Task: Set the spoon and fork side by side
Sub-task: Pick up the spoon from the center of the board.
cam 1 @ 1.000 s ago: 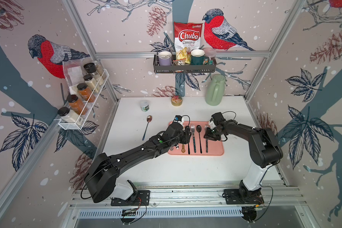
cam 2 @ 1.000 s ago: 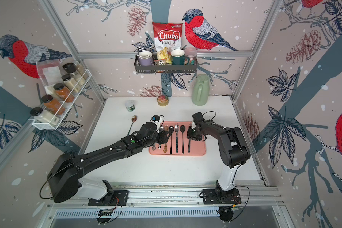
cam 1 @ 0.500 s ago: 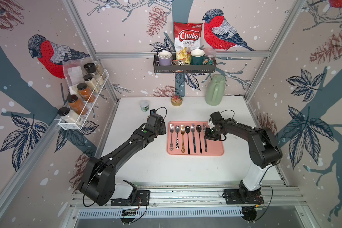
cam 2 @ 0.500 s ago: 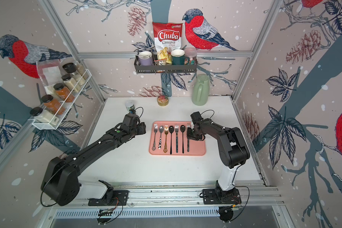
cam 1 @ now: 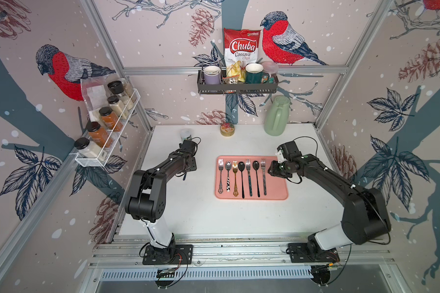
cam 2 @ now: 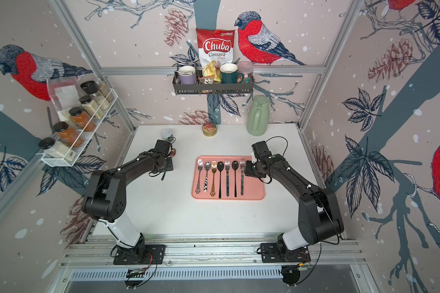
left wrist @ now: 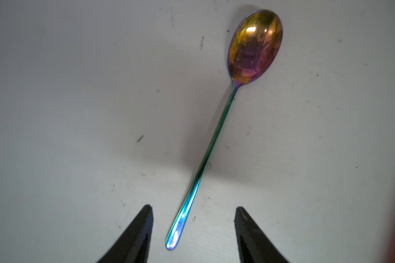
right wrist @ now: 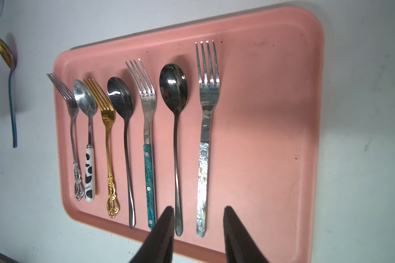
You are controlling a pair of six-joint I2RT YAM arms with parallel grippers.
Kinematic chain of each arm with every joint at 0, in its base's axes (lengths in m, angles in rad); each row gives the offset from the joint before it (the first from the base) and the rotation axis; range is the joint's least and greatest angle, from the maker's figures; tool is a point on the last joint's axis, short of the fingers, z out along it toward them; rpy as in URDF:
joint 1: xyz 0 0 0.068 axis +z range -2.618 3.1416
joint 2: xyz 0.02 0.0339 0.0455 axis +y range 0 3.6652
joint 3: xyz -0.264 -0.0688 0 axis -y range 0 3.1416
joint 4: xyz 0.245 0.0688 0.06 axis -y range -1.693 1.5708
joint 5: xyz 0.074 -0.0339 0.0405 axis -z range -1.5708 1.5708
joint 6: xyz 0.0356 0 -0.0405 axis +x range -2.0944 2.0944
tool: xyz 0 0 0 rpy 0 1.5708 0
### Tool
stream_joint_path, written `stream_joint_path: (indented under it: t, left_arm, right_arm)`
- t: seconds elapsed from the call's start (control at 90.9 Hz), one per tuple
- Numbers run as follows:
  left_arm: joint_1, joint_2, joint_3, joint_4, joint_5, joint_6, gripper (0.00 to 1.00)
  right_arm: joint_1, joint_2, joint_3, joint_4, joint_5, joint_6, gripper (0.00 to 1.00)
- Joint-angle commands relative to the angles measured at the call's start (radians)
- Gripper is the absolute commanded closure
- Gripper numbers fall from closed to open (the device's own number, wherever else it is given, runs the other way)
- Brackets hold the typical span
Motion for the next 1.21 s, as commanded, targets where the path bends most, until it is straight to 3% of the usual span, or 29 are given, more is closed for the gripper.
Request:
stream_joint_path:
  t: [0.0,0.264,0.594,0.715,0.792,0.88,1.067,1.2]
  left_arm:
    - [0.016,0.061,0.073,-0.048,-0.006,0.038,0.44]
    - [0.044,0.185,0.205,-0.114,0.084,0.056,0.56]
    - [0.053,0.257,0.236,-0.153,0.162,0.035,0.67]
    - [0.054,0.260,0.233,-0.157,0.162,0.030,0.78]
    - [0.053,0.251,0.223,-0.157,0.157,0.025,0.88]
    - [0.053,0.219,0.198,-0.147,0.155,0.020,0.92]
    - [0.025,0.073,0.119,-0.132,0.148,-0.003,0.93]
    - [-0.073,-0.060,0.088,-0.145,0.121,-0.033,0.93]
  right_arm:
    - [0.001,-0.038,-0.022,-0.027,0.004,0.018,0.62]
    - [-0.009,-0.080,-0.041,-0.021,-0.019,0.028,0.61]
    - [-0.022,-0.075,-0.045,-0.020,-0.034,0.035,0.62]
    - [-0.028,-0.080,-0.049,-0.020,-0.036,0.037,0.62]
    - [-0.032,-0.085,-0.054,-0.017,-0.040,0.047,0.62]
    - [-0.038,-0.093,-0.067,0.000,-0.055,0.065,0.62]
    - [-0.039,-0.116,-0.101,0.070,-0.092,0.162,0.63]
    - [-0.034,-0.136,-0.123,0.134,-0.124,0.236,0.65]
